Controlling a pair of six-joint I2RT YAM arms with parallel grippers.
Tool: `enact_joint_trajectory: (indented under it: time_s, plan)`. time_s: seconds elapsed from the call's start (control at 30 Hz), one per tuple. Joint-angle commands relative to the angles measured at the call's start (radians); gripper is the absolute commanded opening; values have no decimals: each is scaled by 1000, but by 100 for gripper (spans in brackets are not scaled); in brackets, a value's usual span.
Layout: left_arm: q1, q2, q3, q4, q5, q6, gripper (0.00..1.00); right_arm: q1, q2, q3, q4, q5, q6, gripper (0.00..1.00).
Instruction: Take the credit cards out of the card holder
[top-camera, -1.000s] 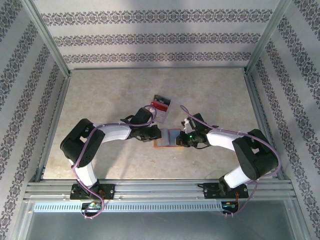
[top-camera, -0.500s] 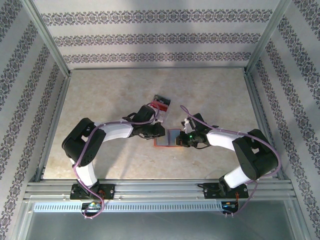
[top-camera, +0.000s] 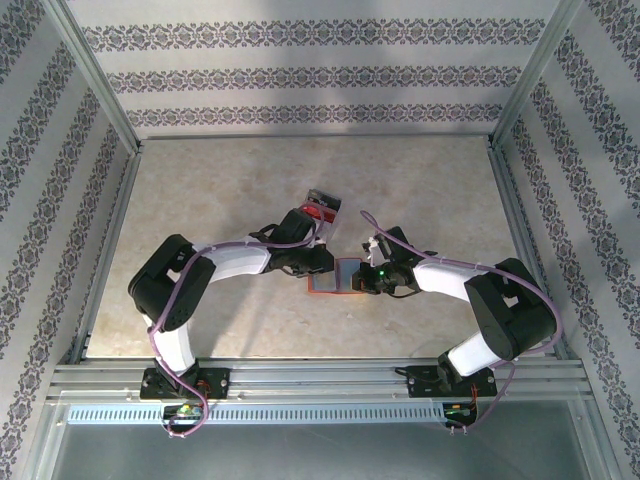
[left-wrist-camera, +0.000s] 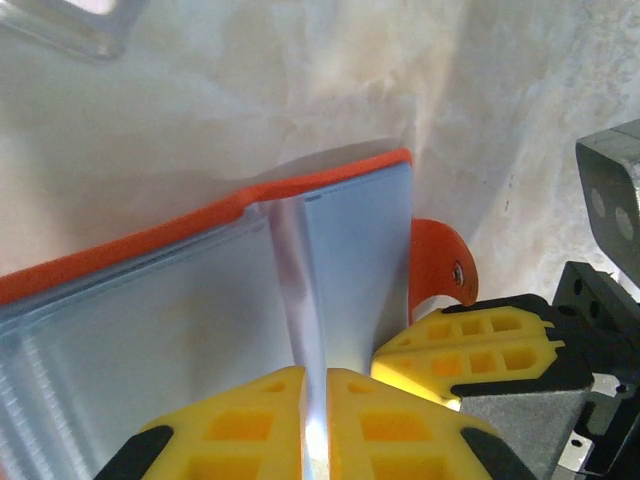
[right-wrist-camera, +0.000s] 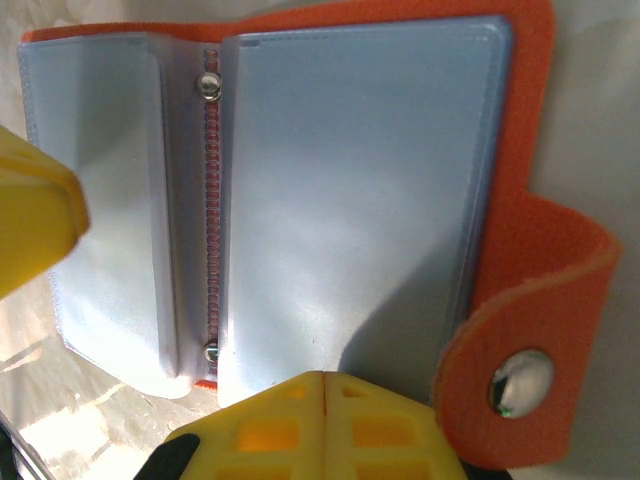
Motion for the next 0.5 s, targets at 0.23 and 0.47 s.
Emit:
enact_joint_trajectory:
  time_s: [0.23, 0.47]
  plan:
    - [4, -116, 42, -289, -209, 123, 15, -7, 12, -2, -6, 3, -8, 0]
    - [6, -32, 99, -301, -182, 139, 14, -7, 12, 2, -9, 1, -8, 0]
